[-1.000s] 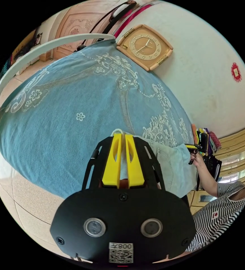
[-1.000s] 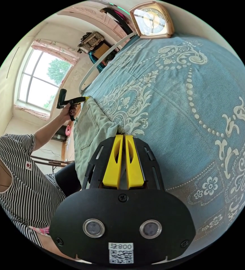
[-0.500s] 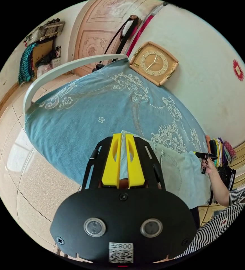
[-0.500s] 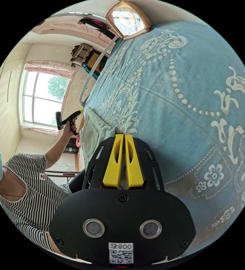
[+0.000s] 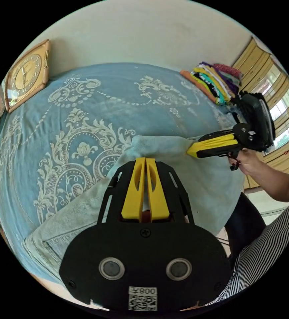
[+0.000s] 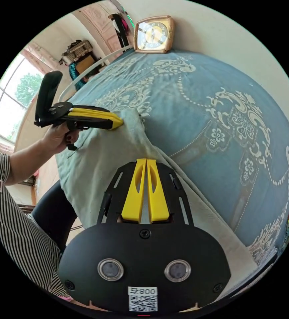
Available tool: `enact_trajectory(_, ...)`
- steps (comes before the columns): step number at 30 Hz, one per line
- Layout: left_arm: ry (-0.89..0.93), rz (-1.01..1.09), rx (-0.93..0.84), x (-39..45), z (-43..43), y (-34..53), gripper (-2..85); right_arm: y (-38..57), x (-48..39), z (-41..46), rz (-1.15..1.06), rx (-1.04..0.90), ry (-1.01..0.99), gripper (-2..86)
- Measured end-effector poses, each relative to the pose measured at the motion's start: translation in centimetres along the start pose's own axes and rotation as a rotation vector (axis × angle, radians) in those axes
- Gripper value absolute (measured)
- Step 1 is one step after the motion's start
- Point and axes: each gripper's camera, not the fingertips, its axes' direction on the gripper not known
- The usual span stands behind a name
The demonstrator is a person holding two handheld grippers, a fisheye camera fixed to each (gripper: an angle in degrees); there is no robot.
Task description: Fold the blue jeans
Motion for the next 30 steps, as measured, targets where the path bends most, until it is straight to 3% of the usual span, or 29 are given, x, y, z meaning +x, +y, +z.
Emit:
enact_trajectory(3, 0.043, -0.068, 0.010, 1.0, 0.0, -1.6, 0.1, 1.8, 0.6, -2.0, 0.098, 0.044, -0.084, 0.1)
enact_trajectory(8, 0.060, -0.008, 0.061, 5.6, 0.2, -5.3, 0.1, 7.5, -0.4, -5.8, 0.150, 0.074, 0.092, 0.0)
enact_trajectory(13, 0.051, -0.025, -0.009, 8.2, 2.1, -9.1, 0.1, 10.1, -0.7, -8.1, 0.173, 0.059, 0.078, 0.0)
enact_trajectory(16, 0.062, 0.011, 0.055, 11.0, 1.3, -10.6, 0.1, 13.2, -2.2, -11.2, 0.168, 0.114, 0.218, 0.1)
enact_trajectory(18, 0.024, 0.043, -0.035, 13.1, 3.5, -12.3, 0.1, 15.1, -1.8, -11.0, 0.208, 0.052, 0.217, 0.1)
enact_trajectory(19, 0.021, 0.051, -0.067, 13.5, 4.2, -12.7, 0.1, 16.7, -1.4, -11.5, 0.220, 0.113, 0.172, 0.1)
enact_trajectory(22, 0.051, 0.007, -0.042, 14.8, 3.9, -14.8, 0.1, 19.1, -0.3, -13.8, 0.292, 0.093, 0.053, 0.1)
enact_trajectory(25, 0.094, 0.072, 0.057, 17.7, 2.9, -16.7, 0.2, 23.4, -0.3, -17.7, 0.363, 0.162, 0.167, 0.1)
enact_trajectory(28, 0.098, 0.077, -0.097, 19.7, 6.2, -19.2, 0.2, 29.3, 0.9, -20.3, 0.490, 0.163, 0.186, 0.2)
enact_trajectory(30, 0.121, 0.021, -0.090, 20.6, 6.6, -20.8, 0.4, 33.0, 2.2, -20.6, 0.601, 0.113, 0.168, 0.3)
